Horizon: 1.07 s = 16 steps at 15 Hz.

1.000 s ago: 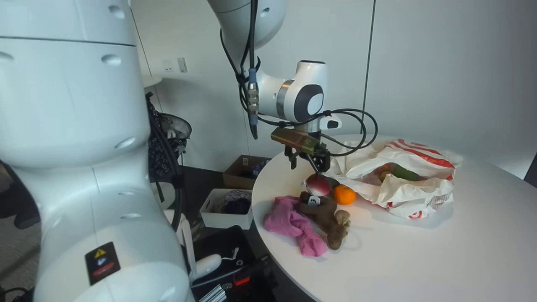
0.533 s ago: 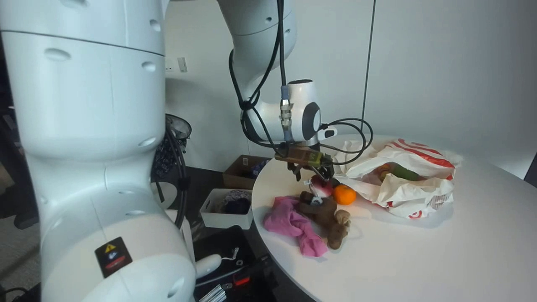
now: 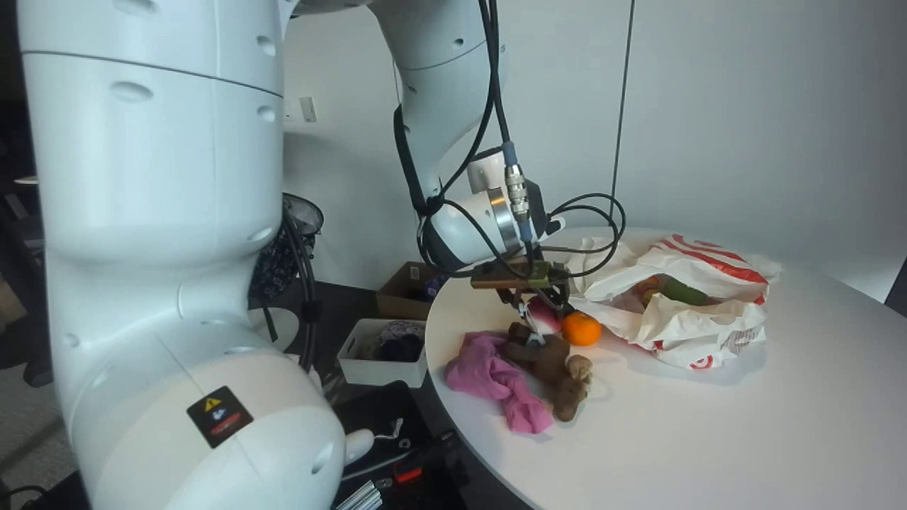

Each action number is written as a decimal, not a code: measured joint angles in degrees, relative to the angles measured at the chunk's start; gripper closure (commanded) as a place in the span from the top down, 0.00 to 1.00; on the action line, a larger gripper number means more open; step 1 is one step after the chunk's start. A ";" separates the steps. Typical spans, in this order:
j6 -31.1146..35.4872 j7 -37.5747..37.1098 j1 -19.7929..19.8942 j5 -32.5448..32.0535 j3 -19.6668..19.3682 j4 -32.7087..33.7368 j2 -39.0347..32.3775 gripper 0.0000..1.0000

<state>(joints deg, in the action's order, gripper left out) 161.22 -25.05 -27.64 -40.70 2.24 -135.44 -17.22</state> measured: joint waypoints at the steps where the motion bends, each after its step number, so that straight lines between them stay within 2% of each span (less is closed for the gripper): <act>1: 0.07 -1.08 -0.37 -1.38 -0.46 0.01 -0.09 0.34; 3: 0.14 -2.83 -0.94 -3.66 -1.15 0.04 -0.17 0.19; 7: 0.07 -4.61 -1.10 -4.82 -1.64 0.06 -0.20 0.14; 10: -1.82 -4.40 -0.44 -1.53 -1.48 -0.03 -0.09 0.16; 13: -9.30 -3.27 1.67 5.09 -0.47 -0.05 1.53 0.16; 16: -19.06 -3.34 3.56 6.88 -0.20 -0.05 5.08 0.15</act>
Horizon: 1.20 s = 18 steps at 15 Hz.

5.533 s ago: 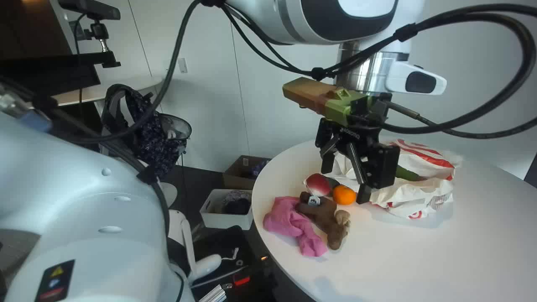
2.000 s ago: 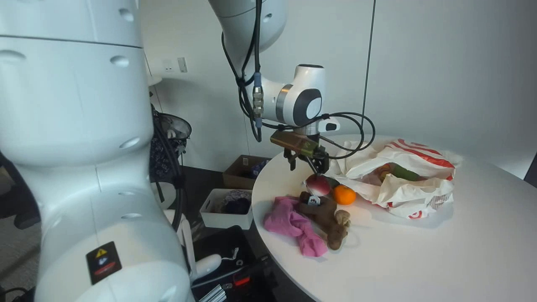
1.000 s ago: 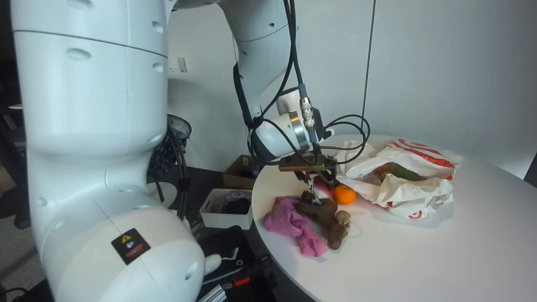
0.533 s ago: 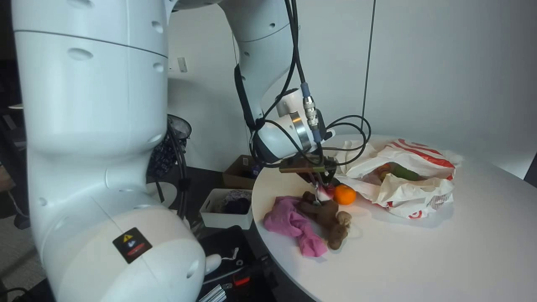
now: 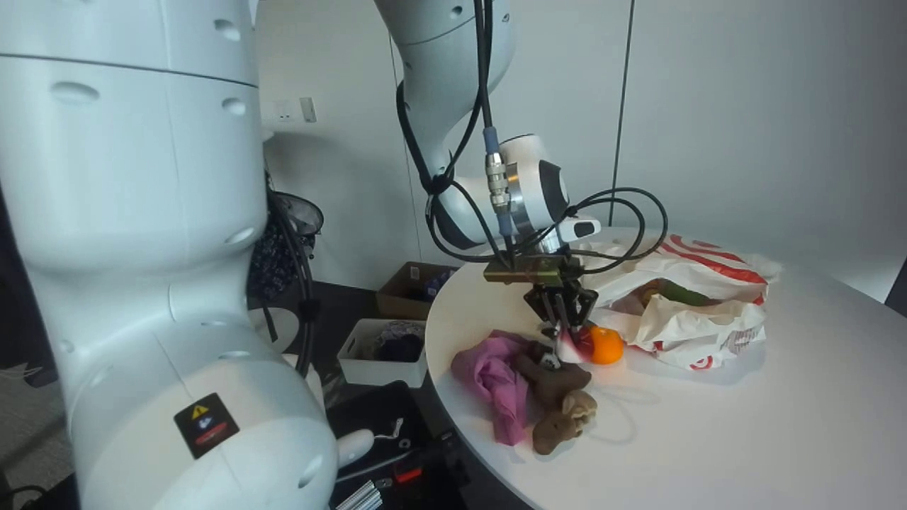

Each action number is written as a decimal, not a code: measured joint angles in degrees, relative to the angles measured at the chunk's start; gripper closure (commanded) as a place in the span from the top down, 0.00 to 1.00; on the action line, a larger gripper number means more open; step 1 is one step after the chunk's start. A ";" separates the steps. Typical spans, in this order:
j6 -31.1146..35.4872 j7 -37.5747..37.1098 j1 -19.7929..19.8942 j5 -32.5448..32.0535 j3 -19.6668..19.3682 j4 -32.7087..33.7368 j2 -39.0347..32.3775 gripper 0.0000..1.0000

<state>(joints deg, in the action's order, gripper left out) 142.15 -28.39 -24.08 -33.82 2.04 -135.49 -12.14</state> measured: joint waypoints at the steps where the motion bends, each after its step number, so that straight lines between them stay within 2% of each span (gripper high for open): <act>1: -3.05 -0.13 0.41 -0.18 0.09 0.03 1.48 0.15; 5: -11.93 -2.30 2.09 -3.39 2.17 0.15 7.82 0.15; 7: -14.27 -4.15 3.16 -5.66 3.86 0.21 10.76 0.15; 12: -14.63 -7.46 6.43 -11.03 7.11 1.06 14.66 0.15; 18: -12.86 -9.63 9.55 -18.99 7.41 3.18 9.93 0.16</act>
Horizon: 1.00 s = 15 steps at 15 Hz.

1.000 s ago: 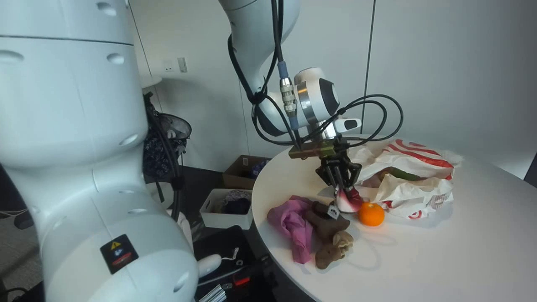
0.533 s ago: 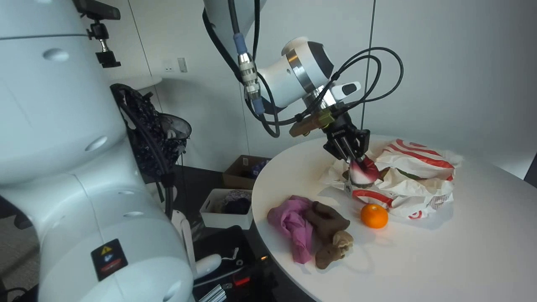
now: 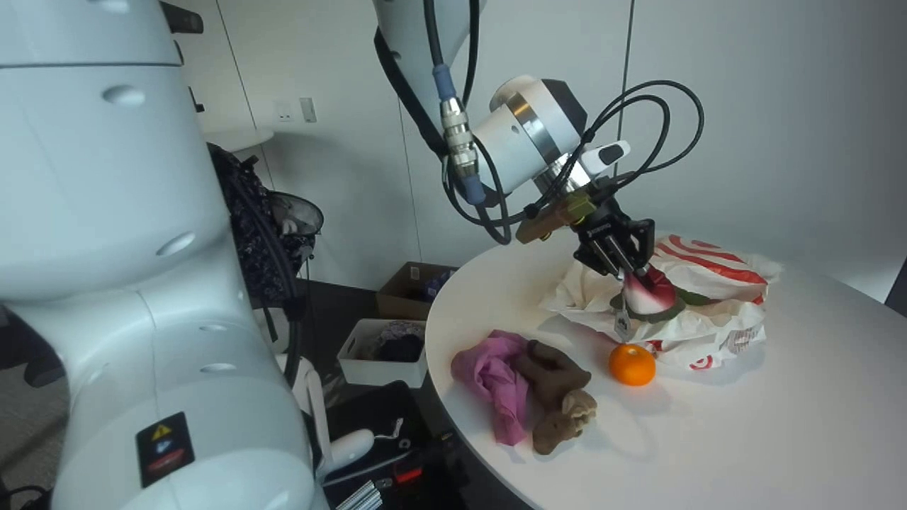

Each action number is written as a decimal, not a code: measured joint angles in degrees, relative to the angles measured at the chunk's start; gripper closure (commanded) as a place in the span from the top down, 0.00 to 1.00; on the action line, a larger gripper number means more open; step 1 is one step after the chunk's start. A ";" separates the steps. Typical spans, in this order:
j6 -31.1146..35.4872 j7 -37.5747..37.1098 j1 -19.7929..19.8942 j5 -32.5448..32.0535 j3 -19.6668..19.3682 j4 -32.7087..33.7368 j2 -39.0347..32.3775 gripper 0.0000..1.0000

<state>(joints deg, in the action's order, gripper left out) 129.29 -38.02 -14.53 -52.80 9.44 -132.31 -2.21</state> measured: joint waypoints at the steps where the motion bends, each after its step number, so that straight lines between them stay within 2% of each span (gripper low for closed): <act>1: 0.71 -1.09 0.07 -2.20 0.00 0.61 -0.98 0.16; 6: 1.94 -5.85 0.05 -10.99 0.32 3.94 -5.05 0.16; 15: 3.90 -5.95 -0.63 -13.05 0.51 8.77 -14.11 0.17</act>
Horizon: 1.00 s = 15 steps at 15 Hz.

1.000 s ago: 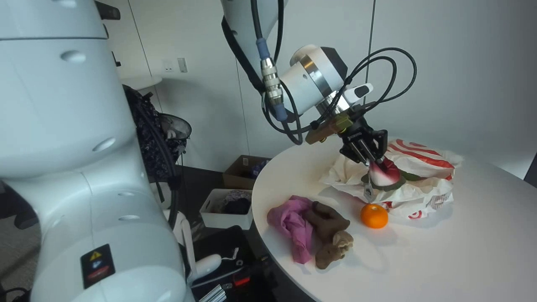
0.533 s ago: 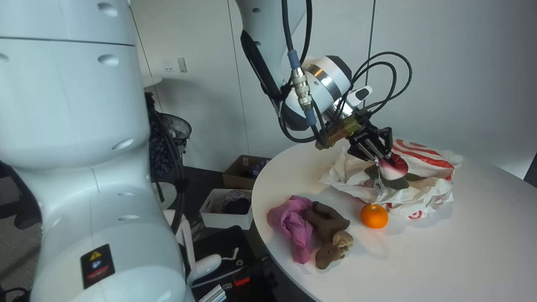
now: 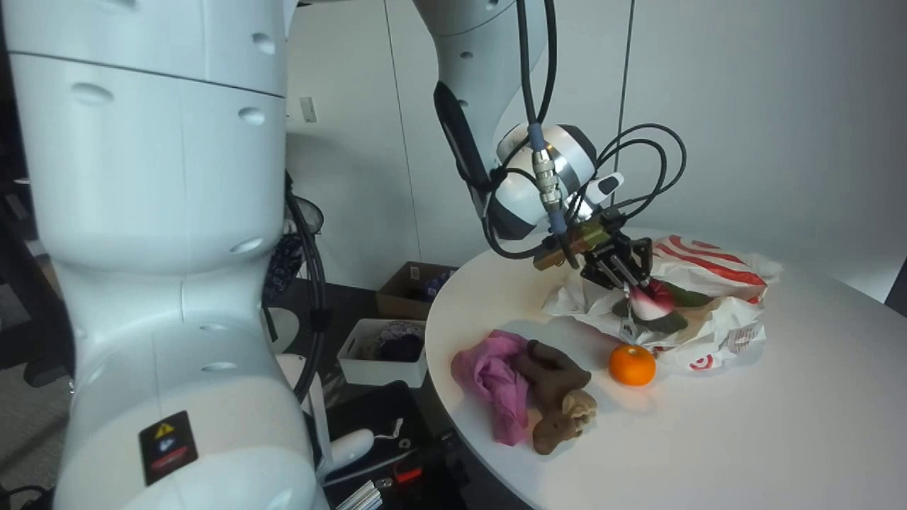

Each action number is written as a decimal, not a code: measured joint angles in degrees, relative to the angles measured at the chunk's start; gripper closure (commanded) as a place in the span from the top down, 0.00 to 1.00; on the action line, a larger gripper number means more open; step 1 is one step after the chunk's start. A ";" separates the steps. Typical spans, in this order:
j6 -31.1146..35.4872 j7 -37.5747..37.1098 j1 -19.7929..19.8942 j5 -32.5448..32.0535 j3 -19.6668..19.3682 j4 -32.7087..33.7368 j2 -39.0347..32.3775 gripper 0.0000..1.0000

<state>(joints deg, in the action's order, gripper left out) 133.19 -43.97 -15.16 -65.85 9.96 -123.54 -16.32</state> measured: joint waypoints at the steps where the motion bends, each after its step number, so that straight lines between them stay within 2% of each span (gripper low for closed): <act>1: 1.05 -0.06 -0.27 -0.61 0.15 0.50 -0.52 0.17; 7: 6.91 0.00 -0.65 0.26 0.92 2.97 -1.94 0.17; 10: 12.28 -0.06 0.42 2.45 0.40 4.19 -3.73 0.15; 15: 20.02 -3.61 1.15 2.50 -1.04 7.78 -6.48 0.14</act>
<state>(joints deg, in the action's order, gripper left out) 153.21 -47.58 -14.01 -63.35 8.91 -115.76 -22.81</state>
